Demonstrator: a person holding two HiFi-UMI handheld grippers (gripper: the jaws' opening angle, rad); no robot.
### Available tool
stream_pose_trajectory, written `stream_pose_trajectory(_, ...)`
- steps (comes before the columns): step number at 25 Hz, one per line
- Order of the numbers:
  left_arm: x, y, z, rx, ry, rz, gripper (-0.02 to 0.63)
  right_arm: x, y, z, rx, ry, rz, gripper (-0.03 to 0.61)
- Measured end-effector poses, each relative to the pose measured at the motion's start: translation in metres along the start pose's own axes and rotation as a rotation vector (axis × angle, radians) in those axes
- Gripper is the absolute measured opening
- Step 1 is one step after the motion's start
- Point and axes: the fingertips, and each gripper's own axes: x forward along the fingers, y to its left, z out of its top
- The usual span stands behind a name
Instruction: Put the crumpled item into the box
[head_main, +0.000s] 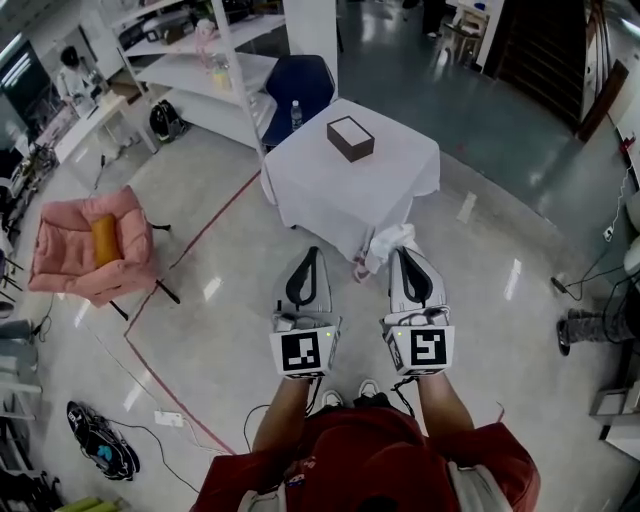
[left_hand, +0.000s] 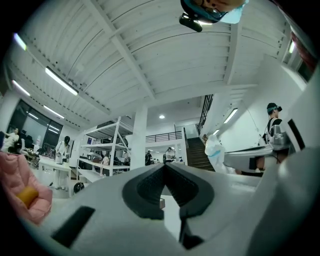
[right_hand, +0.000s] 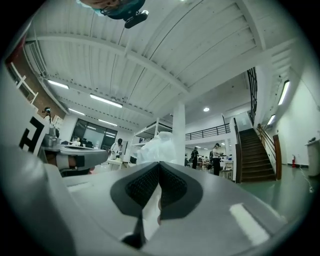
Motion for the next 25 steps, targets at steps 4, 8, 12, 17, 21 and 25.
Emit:
stream_pose_trajectory(4,0.003,-0.021,0.000,-0.023,0.004,0.012,0.003,-0.013,-0.019,0.008,0.007,-0.029,0.008,0.003)
stream_pose_trajectory(8,0.006,-0.048,0.004,-0.015,0.002,0.010,0.003,-0.025,-0.044,0.009,0.035,-0.046,0.007,0.003)
stream_pose_trajectory(12,0.012,-0.075,0.004,-0.014,-0.016,0.008,0.003,-0.036,-0.071,0.005,0.049,-0.055,0.005,0.003)
stream_pose_trajectory(17,0.013,-0.099,0.000,-0.025,-0.023,0.025,0.003,-0.050,-0.090,-0.001,0.047,-0.044,0.033,0.003)
stream_pose_trajectory(21,0.014,-0.109,0.002,-0.018,-0.019,0.029,0.003,-0.051,-0.100,-0.006,0.063,-0.031,0.036,0.003)
stream_pose_trajectory(25,0.016,-0.104,-0.001,-0.022,-0.012,0.042,0.003,-0.043,-0.097,-0.011,0.076,-0.027,0.050,0.003)
